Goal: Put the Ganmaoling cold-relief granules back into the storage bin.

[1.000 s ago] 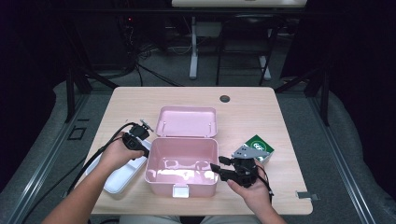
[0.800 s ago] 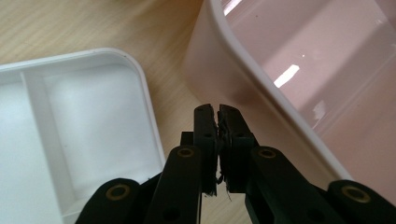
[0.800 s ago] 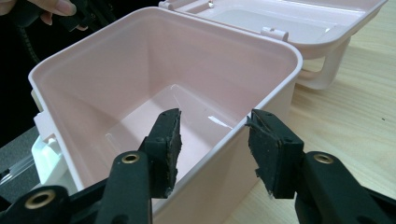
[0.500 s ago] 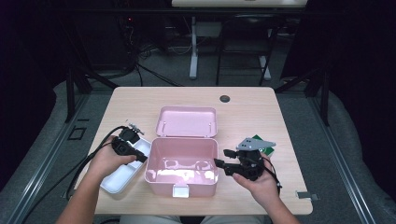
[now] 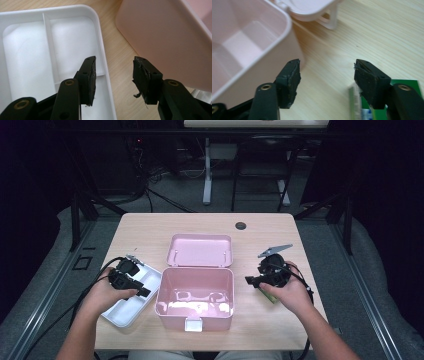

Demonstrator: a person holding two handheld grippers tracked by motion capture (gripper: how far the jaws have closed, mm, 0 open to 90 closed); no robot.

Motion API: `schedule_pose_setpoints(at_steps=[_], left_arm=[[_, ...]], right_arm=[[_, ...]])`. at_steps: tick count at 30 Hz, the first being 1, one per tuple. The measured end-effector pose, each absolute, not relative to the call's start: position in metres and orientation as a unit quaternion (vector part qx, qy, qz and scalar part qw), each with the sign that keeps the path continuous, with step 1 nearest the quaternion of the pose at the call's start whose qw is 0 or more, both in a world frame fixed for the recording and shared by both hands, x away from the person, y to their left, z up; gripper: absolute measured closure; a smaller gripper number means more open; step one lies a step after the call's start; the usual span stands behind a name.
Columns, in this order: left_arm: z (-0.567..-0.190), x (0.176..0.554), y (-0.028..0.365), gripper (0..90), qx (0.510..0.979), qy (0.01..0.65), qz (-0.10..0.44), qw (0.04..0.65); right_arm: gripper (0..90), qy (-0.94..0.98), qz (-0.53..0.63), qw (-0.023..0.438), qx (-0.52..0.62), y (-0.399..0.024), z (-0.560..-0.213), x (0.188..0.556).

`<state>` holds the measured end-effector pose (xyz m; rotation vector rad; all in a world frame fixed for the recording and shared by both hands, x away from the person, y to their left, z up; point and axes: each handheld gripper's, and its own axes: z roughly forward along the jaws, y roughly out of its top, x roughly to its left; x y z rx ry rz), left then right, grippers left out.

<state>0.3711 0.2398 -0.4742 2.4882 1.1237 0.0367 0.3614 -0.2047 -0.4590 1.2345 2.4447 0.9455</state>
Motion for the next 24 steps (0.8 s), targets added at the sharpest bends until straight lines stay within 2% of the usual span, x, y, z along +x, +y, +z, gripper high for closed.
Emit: schedule_pose_setpoints(at_steps=[6,8,16,24], left_arm=[[-0.476,0.37,0.247,51.4,0.888,0.414,0.022,0.201],[-0.477,0.37,0.249,50.4,0.887,0.413,0.022,0.206],[-0.478,0.371,0.25,47.4,0.888,0.414,0.028,0.198],[-0.479,0.372,0.255,46.6,0.883,0.426,0.029,0.194]], right_arm=[[22.5,0.864,0.246,0.115,0.424,-0.222,-0.465,0.388],[16.1,0.867,0.225,0.102,0.432,-0.227,-0.467,0.394],[5.5,0.87,0.15,0.069,0.465,-0.242,-0.475,0.416],[5.2,0.876,0.104,0.043,0.469,-0.247,-0.483,0.425]])
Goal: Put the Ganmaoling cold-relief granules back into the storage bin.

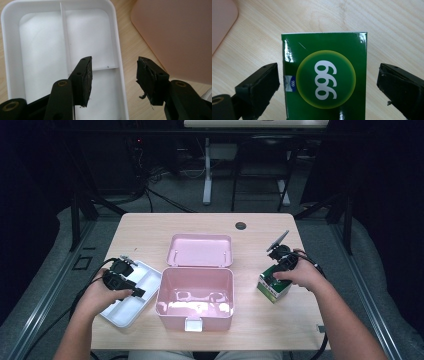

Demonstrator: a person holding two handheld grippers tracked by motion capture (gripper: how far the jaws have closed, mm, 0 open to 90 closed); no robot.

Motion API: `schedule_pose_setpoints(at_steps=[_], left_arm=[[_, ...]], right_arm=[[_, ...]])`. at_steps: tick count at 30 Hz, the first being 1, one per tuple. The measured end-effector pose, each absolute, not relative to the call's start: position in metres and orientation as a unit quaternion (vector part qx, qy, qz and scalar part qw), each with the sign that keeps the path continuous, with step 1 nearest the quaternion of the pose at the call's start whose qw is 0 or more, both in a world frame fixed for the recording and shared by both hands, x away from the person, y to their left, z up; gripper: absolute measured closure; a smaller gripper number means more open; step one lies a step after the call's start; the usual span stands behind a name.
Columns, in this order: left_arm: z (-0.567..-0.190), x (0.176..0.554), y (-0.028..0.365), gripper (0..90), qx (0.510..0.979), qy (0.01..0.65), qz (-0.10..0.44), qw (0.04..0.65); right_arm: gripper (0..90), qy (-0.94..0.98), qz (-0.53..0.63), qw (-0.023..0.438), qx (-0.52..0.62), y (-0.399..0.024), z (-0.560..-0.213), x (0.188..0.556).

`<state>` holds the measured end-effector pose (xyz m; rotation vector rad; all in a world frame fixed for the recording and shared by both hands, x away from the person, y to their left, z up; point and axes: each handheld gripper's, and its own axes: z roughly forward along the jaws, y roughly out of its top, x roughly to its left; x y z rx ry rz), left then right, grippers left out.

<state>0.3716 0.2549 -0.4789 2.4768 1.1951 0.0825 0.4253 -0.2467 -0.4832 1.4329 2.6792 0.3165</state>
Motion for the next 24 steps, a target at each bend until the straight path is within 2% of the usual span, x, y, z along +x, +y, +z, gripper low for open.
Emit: schedule_pose_setpoints(at_steps=[5,24], left_arm=[[-0.4786,0.3714,0.2553,46.6,0.883,0.427,0.03,0.194],[-0.4786,0.3713,0.2593,46.8,0.878,0.435,0.027,0.195]], right_arm=[[8.7,0.882,0.092,0.02,0.462,-0.245,-0.4873,0.4251],[15.8,0.881,0.071,0.014,0.467,-0.2473,-0.4903,0.4244]])
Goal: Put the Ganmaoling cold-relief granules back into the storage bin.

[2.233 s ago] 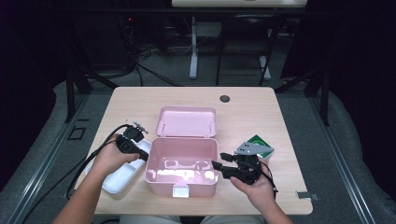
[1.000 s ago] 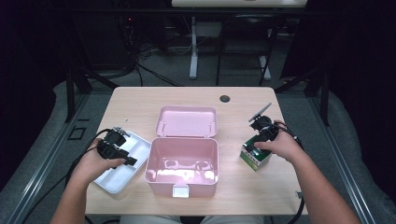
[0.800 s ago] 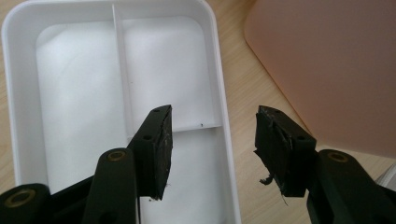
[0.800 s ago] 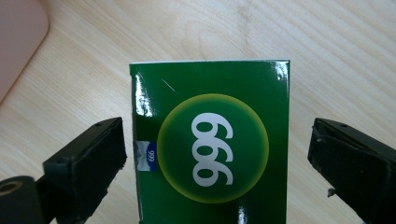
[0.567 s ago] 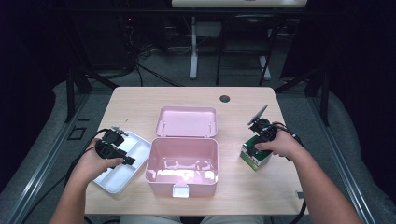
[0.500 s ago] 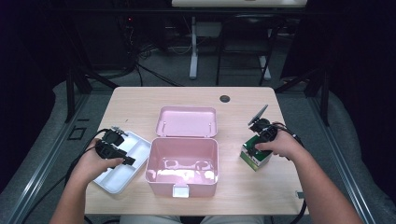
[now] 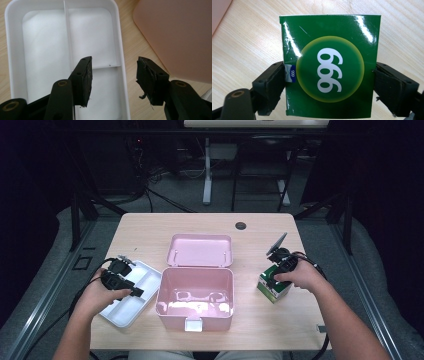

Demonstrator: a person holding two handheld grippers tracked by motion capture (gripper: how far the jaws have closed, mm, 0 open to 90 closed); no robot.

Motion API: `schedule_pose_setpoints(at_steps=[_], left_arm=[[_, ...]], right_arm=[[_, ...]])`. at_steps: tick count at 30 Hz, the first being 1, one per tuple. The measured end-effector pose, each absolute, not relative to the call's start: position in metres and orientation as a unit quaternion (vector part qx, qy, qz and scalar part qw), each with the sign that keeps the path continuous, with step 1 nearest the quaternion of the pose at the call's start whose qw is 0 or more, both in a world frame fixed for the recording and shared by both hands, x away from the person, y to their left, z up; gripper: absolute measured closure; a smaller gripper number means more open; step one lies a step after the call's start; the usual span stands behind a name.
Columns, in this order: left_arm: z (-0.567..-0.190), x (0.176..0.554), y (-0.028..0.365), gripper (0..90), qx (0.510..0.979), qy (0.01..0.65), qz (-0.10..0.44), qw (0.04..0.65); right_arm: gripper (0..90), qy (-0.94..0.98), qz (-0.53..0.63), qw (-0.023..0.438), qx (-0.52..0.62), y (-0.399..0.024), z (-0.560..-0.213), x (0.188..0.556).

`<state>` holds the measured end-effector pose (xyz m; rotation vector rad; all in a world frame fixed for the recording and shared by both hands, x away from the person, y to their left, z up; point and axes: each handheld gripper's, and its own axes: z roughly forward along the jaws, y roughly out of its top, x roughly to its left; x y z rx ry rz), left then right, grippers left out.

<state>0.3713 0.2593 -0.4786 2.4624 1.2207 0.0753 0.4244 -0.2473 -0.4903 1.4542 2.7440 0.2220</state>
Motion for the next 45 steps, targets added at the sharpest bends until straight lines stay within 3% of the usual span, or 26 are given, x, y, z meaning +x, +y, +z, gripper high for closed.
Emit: schedule_pose_setpoints(at_steps=[12,19,26,45], left_arm=[[-0.477,0.371,0.262,46.7,0.876,0.438,0.027,0.2],[-0.476,0.371,0.263,46.8,0.874,0.439,0.027,0.205],[-0.478,0.371,0.263,46.8,0.874,0.439,0.025,0.205],[-0.481,0.371,0.256,46.9,0.881,0.432,0.019,0.194]], right_arm=[[16.8,0.905,0.066,0.026,0.419,-0.237,-0.464,0.421],[16.8,0.964,0.066,0.062,0.249,-0.217,-0.435,0.412],[17.0,0.986,0.066,0.036,0.146,-0.197,-0.419,0.405],[17.3,0.994,0.082,0.035,0.066,-0.15,-0.358,0.376]])
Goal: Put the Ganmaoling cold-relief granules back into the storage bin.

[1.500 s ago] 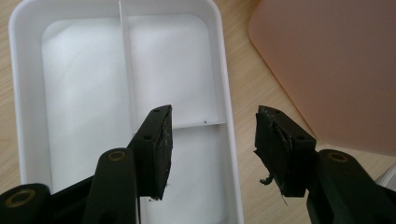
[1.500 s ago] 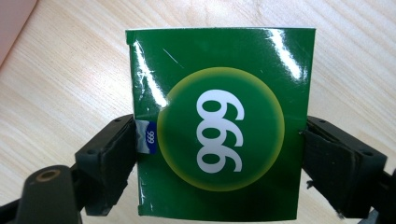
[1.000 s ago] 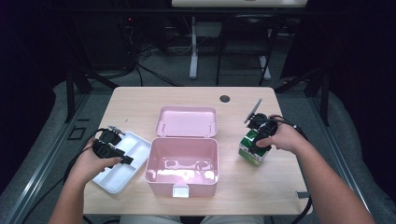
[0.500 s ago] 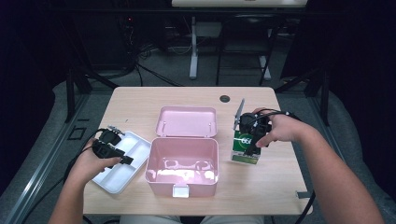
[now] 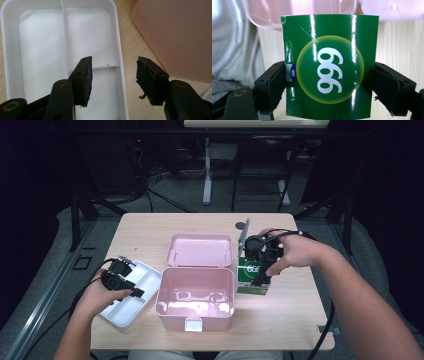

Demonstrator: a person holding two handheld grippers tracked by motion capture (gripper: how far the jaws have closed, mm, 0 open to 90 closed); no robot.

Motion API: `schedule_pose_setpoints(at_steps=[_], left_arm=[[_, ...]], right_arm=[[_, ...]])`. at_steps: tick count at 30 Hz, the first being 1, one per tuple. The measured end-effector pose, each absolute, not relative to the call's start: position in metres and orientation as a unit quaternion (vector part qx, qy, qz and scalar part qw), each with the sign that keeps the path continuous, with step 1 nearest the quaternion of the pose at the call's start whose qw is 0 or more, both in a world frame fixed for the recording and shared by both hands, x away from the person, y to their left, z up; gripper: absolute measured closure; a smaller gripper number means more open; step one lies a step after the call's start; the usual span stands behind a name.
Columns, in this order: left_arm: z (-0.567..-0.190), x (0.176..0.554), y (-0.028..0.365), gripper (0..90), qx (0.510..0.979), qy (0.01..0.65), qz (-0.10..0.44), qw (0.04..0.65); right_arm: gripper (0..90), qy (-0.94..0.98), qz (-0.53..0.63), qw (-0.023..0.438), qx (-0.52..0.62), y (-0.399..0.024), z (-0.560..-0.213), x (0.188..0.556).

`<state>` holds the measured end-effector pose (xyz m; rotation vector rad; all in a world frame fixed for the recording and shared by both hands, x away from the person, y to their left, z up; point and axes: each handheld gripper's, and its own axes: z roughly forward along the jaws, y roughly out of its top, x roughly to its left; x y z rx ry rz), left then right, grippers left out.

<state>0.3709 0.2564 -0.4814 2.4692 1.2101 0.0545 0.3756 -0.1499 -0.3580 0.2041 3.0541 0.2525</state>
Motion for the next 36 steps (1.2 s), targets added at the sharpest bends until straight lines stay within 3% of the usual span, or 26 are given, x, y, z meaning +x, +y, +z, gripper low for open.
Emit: schedule_pose_setpoints(at_steps=[16,30,36], left_arm=[[-0.483,0.371,0.256,46.9,0.883,0.428,0.017,0.192],[-0.481,0.371,0.26,46.9,0.879,0.434,0.018,0.198],[-0.481,0.371,0.26,46.9,0.878,0.435,0.018,0.2]], right_arm=[[17.2,0.994,0.103,0.02,0.019,-0.069,-0.345,0.36],[16.9,0.996,0.087,0.021,0.028,-0.054,-0.362,0.363],[16.8,0.995,0.094,0.015,0.038,-0.054,-0.385,0.366]])
